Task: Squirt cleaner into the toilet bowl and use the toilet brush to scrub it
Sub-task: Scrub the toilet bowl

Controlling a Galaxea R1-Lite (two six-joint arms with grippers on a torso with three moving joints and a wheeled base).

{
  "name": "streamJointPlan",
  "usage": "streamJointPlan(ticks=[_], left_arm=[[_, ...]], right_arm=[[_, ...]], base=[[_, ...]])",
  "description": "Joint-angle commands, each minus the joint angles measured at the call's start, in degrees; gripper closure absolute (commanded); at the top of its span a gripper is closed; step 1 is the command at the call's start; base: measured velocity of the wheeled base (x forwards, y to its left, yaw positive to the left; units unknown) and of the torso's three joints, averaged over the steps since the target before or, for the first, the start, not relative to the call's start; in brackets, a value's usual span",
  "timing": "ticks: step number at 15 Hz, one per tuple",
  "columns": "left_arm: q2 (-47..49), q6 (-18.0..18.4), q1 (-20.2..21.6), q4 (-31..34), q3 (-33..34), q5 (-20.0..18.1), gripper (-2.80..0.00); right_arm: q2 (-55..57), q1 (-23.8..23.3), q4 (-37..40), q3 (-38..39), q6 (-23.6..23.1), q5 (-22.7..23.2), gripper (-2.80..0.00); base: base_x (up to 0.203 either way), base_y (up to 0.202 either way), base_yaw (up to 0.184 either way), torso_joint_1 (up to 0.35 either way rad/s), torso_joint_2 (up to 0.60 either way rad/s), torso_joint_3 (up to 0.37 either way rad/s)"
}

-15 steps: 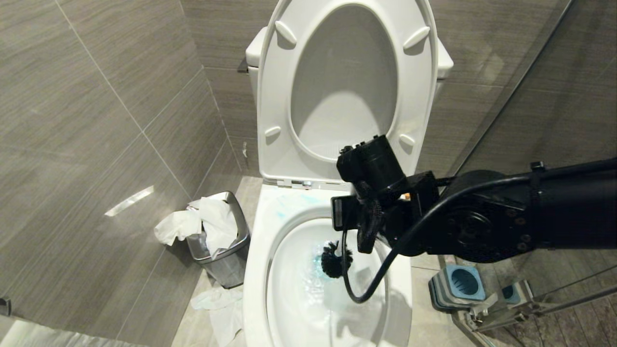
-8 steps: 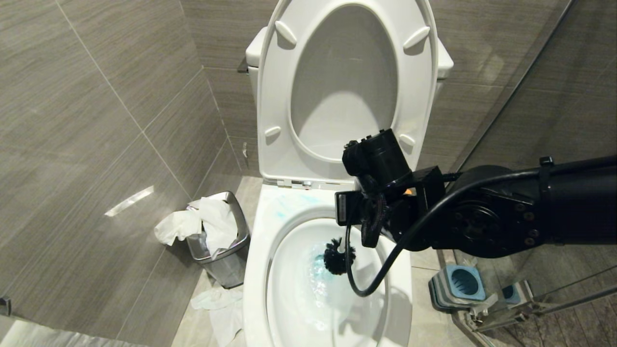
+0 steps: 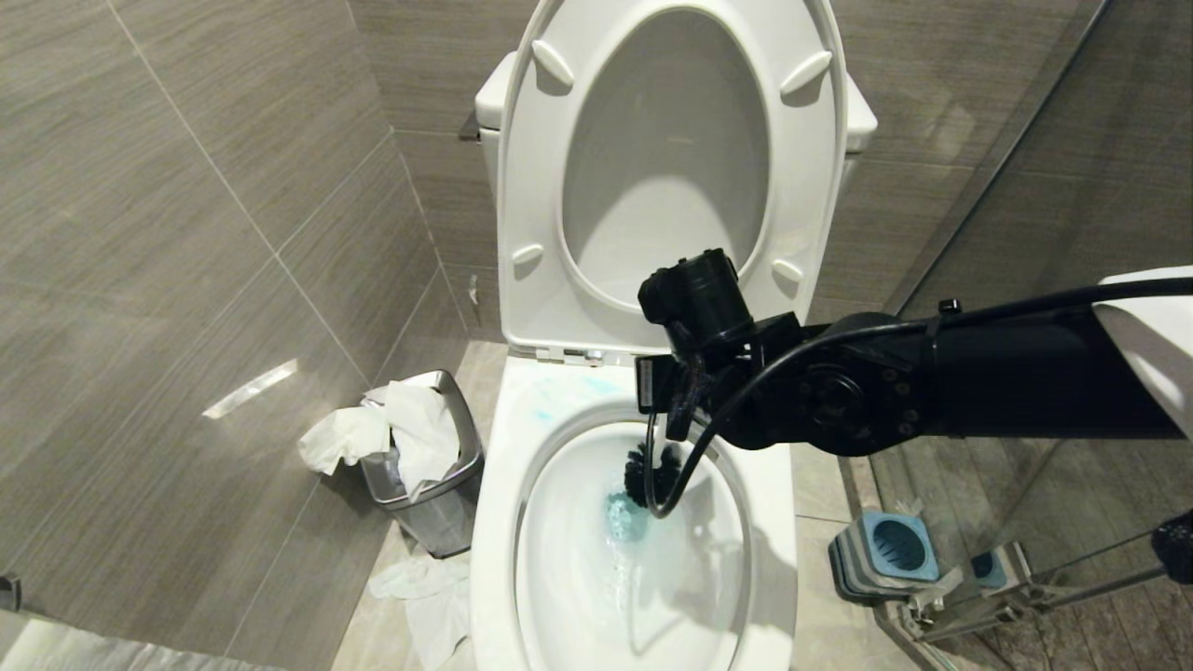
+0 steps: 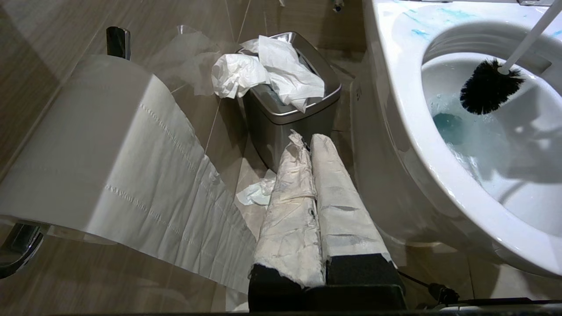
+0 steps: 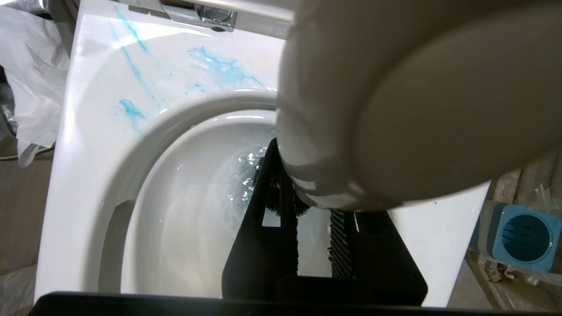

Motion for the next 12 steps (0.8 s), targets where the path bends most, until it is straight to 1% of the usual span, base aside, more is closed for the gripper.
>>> streamJointPlan(ticks=[1,4,7,10,12], left_arm=[[0.05,-0.01,0.01,0.0,0.09,0.0,0.0],[0.05,-0.09,0.01,0.0,0.09,0.0,0.0],[0.05,-0.09,0.01,0.0,0.09,0.0,0.0],[0.05,-0.09,0.01,0.0,0.09,0.0,0.0],[0.05,-0.09,0.01,0.0,0.09,0.0,0.0]], right_arm=[[3.47,0.08,0.06,-3.75,-0.61,-0.08,0.0],[5.62,1.93,0.15,-6.62,-1.97,0.1,0.0],[7.47,4.26,0.23,-9.05,-2.31,0.11,0.0],[8.18,7.27,0.23,-9.02,-2.32,0.19,0.0],[7.11,9.47,0.26,-7.31,-2.01,0.2,0.0]], base=[[0.0,0.0,0.0,0.0,0.0,0.0],[0.0,0.0,0.0,0.0,0.0,0.0],[0.0,0.0,0.0,0.0,0.0,0.0],[0.0,0.0,0.0,0.0,0.0,0.0],[0.0,0.0,0.0,0.0,0.0,0.0]])
